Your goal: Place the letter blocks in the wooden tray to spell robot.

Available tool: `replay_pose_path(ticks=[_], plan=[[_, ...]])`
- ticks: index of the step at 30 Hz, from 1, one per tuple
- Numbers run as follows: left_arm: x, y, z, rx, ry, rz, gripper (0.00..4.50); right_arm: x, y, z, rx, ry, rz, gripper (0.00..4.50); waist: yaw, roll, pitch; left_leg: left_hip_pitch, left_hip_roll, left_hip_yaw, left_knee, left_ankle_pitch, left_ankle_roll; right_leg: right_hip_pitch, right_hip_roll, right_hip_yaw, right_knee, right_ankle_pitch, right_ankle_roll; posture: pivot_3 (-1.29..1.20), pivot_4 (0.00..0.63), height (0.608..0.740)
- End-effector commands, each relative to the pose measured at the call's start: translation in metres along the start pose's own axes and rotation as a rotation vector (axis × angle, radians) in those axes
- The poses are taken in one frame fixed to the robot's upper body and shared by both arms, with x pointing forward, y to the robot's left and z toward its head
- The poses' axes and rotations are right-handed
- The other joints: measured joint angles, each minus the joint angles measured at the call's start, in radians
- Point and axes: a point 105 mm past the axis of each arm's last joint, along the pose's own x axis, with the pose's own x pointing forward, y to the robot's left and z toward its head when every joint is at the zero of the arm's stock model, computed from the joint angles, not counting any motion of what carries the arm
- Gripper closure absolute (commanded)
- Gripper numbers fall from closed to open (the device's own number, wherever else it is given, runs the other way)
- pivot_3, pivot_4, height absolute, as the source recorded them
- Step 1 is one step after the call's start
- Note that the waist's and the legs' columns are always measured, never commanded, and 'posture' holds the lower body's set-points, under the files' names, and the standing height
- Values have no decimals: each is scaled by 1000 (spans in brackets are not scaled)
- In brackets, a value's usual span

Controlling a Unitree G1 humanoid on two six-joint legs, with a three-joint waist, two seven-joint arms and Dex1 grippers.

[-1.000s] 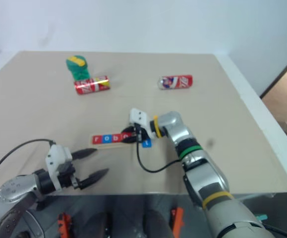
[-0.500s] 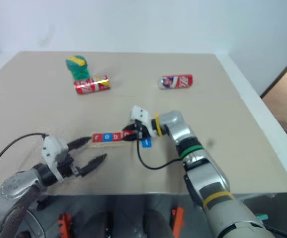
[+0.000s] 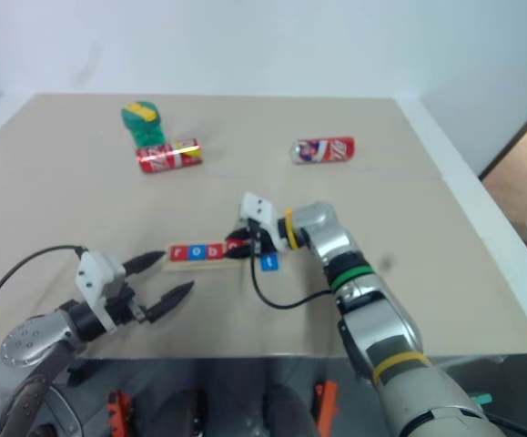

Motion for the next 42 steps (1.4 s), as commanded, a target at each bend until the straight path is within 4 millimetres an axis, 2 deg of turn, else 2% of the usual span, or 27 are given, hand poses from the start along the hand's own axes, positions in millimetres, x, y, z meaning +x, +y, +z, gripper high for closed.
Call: replay_pose_path(ticks=[1, 19, 21, 28, 29, 30, 32, 33, 36, 37, 38, 39, 42], plan=[[-1, -2, 5, 22, -22, -5, 0, -2, -4, 14, 1, -46, -33, 2782, 0, 0, 0, 0, 0, 0, 0, 0, 0, 0, 0, 0, 0, 0, 0, 0, 150, 740], [3, -3, 3, 29, -16, -34, 0, -9, -2, 12, 43, -52, -75, 2782, 0, 0, 0, 0, 0, 0, 0, 0, 0, 0, 0, 0, 0, 0, 0, 0, 150, 740], [3, -3, 3, 29, -16, -36, 0, -10, -2, 12, 46, -50, -80, 2100, 0, 0, 0, 0, 0, 0, 0, 0, 0, 0, 0, 0, 0, 0, 0, 0, 150, 740], [5, -4, 3, 30, -19, -42, 0, -13, -3, 14, 47, -60, -106, 2100, 0, 0, 0, 0, 0, 0, 0, 0, 0, 0, 0, 0, 0, 0, 0, 0, 150, 740], [5, -4, 3, 30, -19, -44, 0, -13, -3, 15, 45, -64, -109, 1528, 0, 0, 0, 0, 0, 0, 0, 0, 0, 0, 0, 0, 0, 0, 0, 0, 150, 740], [5, -5, 3, 31, -18, -45, 0, -15, -4, 19, 38, -83, -123, 1528, 0, 0, 0, 0, 0, 0, 0, 0, 0, 0, 0, 0, 0, 0, 0, 0, 150, 740], [5, -5, 2, 33, -16, -48, 0, -19, -7, 29, 39, -129, -153, 413, 0, 0, 0, -1, 0, 0, 0, 0, 0, 0, 0, 0, 0, 0, 0, 0, 150, 740], [4, -6, 2, 34, -15, -49, 0, -25, -8, 39, 34, -160, -175, 179, 0, 0, 0, -1, 0, 0, 0, 0, 0, -1, 0, 0, 0, 0, 1, 0, 150, 740], [1, -11, 2, 51, -6, -81, 0, -43, -3, 55, 31, -229, -247, 179, 1, 0, 0, -3, 0, 0, 0, 0, 0, -2, 0, 0, 0, 0, 1, 0, 150, 740], [1, -12, 2, 53, -5, -84, 0, -48, -2, 54, 42, -246, -281, 374, 1, 0, 0, -4, 0, -1, 0, 0, 0, -3, 0, 0, 0, 0, 1, 0, 150, 740], [1, -12, 3, 51, -6, -83, 0, -53, -1, 50, 59, -251, -310, 807, 1, 0, 0, -4, 0, -1, 0, 0, 0, -3, 0, 0, 0, -1, 1, 0, 150, 740], [1, -11, 3, 50, -7, -82, 0, -56, 0, 44, 73, -244, -336, 891, 1, 0, 0, -4, 0, -1, 0, 0, 0, -3, 0, 0, 0, -1, 1, 0, 150, 740], [0, -11, 3, 54, 1, -91, 0, -61, 10, 23, 117, -193, -373, 1961, 3, 0, 0, -5, -3, -4, 0, 0, 0, -2, -1, 0, 0, -5, 7, 0, 150, 740]])
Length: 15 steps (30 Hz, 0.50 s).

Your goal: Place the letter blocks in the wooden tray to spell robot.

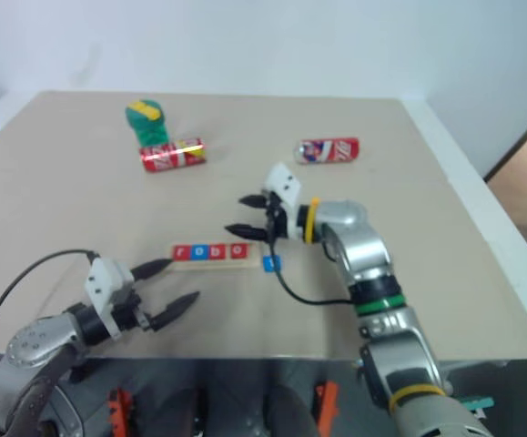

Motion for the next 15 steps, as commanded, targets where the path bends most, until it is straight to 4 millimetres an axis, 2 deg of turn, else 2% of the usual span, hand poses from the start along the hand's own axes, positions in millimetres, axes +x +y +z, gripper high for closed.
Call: replay_pose_path(ticks=[1, 4, 5, 7, 15], plan=[[-2, -2, 11, 46, -26, -20, 0, -12, 4, -8, 3, 25, -52, 2480, -1, 0, 0, 0, 0, 0, 0, 0, 0, 0, -1, 0, 0, -1, 1, 0, 150, 740], [-2, -2, 10, 46, -21, -28, 0, -10, 10, -23, 16, 80, -74, 3331, -7, 0, 0, 0, -1, 2, 0, 0, 0, 0, -1, 2, 0, 0, 2, 0, 150, 740], [-1, -2, 10, 47, -21, -31, 0, -8, 11, -26, 12, 92, -81, 3838, -9, 0, 0, 0, 0, 3, 0, 0, 0, -1, -1, 2, 0, 0, 2, 0, 150, 740], [0, -2, 10, 47, -23, -33, 0, -5, 10, -29, 7, 99, -91, 4471, -10, 0, 0, 1, 1, 3, 0, 0, 0, -1, 0, 2, 0, 1, 1, 0, 150, 740], [-1, 1, 10, 50, -18, -28, 0, 5, 12, -30, -27, 119, -72, 4471, -8, 0, 0, 0, 0, 2, 1, 0, 0, -1, 1, 2, 0, 1, 2, 0, 150, 740]])
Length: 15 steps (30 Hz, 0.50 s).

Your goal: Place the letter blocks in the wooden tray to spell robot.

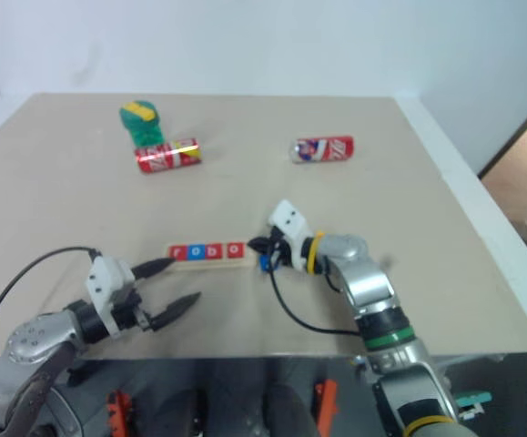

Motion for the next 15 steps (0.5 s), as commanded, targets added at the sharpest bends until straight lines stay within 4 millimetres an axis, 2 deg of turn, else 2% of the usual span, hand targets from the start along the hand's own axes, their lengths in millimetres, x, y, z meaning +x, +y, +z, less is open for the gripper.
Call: replay_pose_path(ticks=[1, 7, 15], plan=[[-3, 2, 7, 32, -15, 7, 0, 4, 2, 9, -47, -21, 14, 4471, 1, 0, 0, 0, 0, 0, 0, 0, 0, 0, 0, 0, 0, 0, 0, 0, 150, 740], [-3, 2, 7, 32, -15, 18, 0, 11, 10, 8, -73, -13, 41, 4471, 2, 0, 0, 0, 0, 0, 0, 0, 0, 0, 0, 0, 0, 0, 0, 0, 150, 740], [-5, 0, 4, 28, -7, 28, 0, 11, 7, 12, -80, -26, 39, 4471, 3, 0, 0, 0, 0, 0, 0, 0, 0, 0, 0, 0, 0, 0, 0, 0, 150, 740]])
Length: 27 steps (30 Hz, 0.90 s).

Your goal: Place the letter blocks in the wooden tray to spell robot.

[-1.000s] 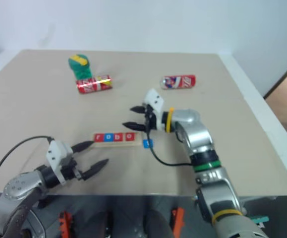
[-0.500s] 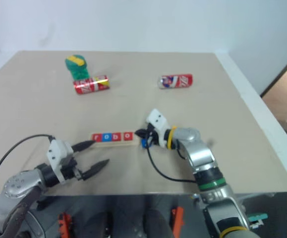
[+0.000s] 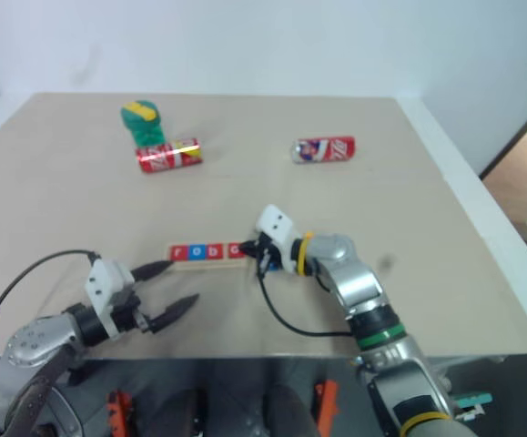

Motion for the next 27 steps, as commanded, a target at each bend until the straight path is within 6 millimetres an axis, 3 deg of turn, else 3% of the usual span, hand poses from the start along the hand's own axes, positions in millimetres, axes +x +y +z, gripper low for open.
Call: replay_pose_path(ticks=[1, 5, 10, 27], plan=[[-2, -1, 9, 37, -26, 2, 0, -3, -8, 16, -33, -39, -20, 4471, 0, 0, 0, 0, 0, 0, 0, 0, 0, 0, 0, 0, 0, 0, 0, 0, 150, 740], [-1, -1, 9, 35, -26, 1, 0, -13, -20, 23, -38, -45, -63, 4471, 0, 0, 0, 0, 0, 0, 0, 0, 0, 0, 0, 0, 0, 0, 0, 0, 150, 740], [0, 1, 12, 31, -41, 0, 0, -22, -17, 14, -38, -12, -49, 4471, 4, 0, 0, 0, -1, 0, 0, 0, 0, 0, -1, 0, 0, 0, 0, 0, 150, 740], [2, -2, 17, -29, -59, -11, 0, -5, 3, 10, -43, -8, 24, 4471, 3, 0, 0, 0, -1, 0, 1, 0, 0, 0, -1, 0, 0, 0, 0, 0, 150, 740]])
